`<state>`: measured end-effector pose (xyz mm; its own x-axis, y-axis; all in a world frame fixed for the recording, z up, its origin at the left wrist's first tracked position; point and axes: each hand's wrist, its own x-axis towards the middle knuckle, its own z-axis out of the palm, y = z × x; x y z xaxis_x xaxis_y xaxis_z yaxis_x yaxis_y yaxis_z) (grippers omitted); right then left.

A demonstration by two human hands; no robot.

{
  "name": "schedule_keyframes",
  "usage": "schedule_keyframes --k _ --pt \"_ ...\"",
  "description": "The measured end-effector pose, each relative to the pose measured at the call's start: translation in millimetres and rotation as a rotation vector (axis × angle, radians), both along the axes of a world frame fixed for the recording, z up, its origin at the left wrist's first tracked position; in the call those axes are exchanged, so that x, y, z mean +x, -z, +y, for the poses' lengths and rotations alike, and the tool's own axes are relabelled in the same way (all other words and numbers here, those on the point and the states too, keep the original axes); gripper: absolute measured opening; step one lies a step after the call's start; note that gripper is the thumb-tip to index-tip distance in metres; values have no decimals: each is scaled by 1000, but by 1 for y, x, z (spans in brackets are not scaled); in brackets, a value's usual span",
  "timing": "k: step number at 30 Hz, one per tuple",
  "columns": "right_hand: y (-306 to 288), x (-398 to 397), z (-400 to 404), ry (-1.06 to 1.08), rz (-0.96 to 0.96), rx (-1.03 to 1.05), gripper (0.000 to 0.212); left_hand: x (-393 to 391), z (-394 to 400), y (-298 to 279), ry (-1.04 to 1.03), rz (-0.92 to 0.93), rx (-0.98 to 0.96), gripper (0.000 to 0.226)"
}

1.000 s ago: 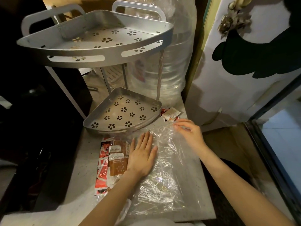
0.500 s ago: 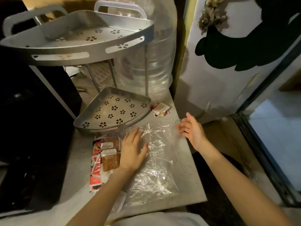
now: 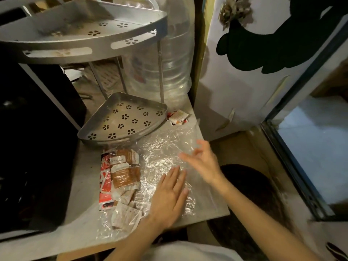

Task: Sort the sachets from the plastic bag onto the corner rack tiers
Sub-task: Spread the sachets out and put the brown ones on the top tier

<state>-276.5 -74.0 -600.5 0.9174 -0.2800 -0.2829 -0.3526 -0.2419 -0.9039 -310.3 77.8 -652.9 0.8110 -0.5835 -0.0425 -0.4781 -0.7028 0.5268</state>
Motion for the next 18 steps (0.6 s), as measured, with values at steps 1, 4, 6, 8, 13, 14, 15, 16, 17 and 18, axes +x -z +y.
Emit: schedule_keyframes --k 1,4,6,8,13,14,15,16,17,18 --pt "2 -7 8 -55 10 -144 66 0 0 2 11 -18 26 72" --pt "13 -16 18 -113 13 -386 20 -1 0 10 29 -17 45 73" --pt "19 -16 13 -89 -12 -347 6 2 0 15 21 4 39 72" --pt "22 -14 1 -31 -15 -284 6 5 0 19 -14 37 -7 77" --pt "12 -12 -41 53 109 59 9 5 0 20 -23 32 29 82" --pt "8 -12 -53 29 150 118 7 5 0 20 -20 29 40 82" --pt "5 -12 -65 5 196 150 9 4 -1 20 -17 25 50 81" --pt "3 -13 -78 -14 234 158 12 4 -1 21 -14 22 62 81" --pt "3 -14 -89 -22 260 140 15 4 -1 23 -11 19 71 81" --pt "4 -14 -98 -24 277 85 18 5 -1 23 -10 15 74 81"
